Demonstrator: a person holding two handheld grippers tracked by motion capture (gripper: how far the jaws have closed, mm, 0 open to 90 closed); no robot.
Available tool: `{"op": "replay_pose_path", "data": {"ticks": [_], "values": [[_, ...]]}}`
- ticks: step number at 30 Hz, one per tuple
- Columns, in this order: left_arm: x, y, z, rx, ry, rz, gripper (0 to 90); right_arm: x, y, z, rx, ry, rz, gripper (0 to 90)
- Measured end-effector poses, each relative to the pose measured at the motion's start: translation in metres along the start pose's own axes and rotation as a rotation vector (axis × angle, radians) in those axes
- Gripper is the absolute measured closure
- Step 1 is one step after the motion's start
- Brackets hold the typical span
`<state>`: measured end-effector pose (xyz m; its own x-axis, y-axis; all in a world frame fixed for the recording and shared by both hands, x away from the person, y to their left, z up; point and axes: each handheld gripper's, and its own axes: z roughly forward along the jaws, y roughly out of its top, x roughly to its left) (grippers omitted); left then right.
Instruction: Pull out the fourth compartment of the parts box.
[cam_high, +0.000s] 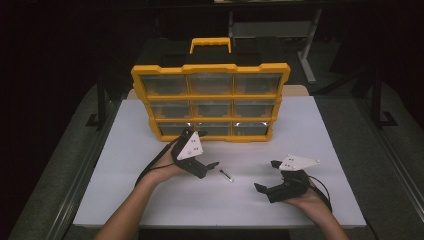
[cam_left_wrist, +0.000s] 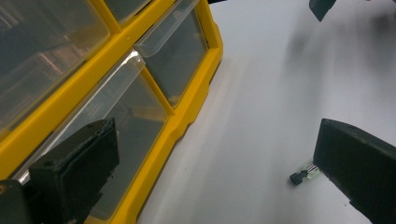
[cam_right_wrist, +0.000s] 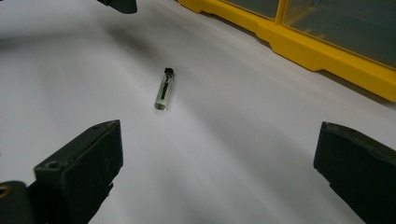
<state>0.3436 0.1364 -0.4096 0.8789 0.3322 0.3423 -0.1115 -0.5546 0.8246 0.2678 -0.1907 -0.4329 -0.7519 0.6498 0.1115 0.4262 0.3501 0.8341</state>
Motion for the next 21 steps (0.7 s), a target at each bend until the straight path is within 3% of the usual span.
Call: {"op": "replay_pose_path", "data": {"ticks": [21], "values": [[-0.0048,0.0002,0.001,0.012,0.041,0.081,0.5,0.0004,0.0,-0.0003,-0.001,0.004,0.0,0.9]]}}
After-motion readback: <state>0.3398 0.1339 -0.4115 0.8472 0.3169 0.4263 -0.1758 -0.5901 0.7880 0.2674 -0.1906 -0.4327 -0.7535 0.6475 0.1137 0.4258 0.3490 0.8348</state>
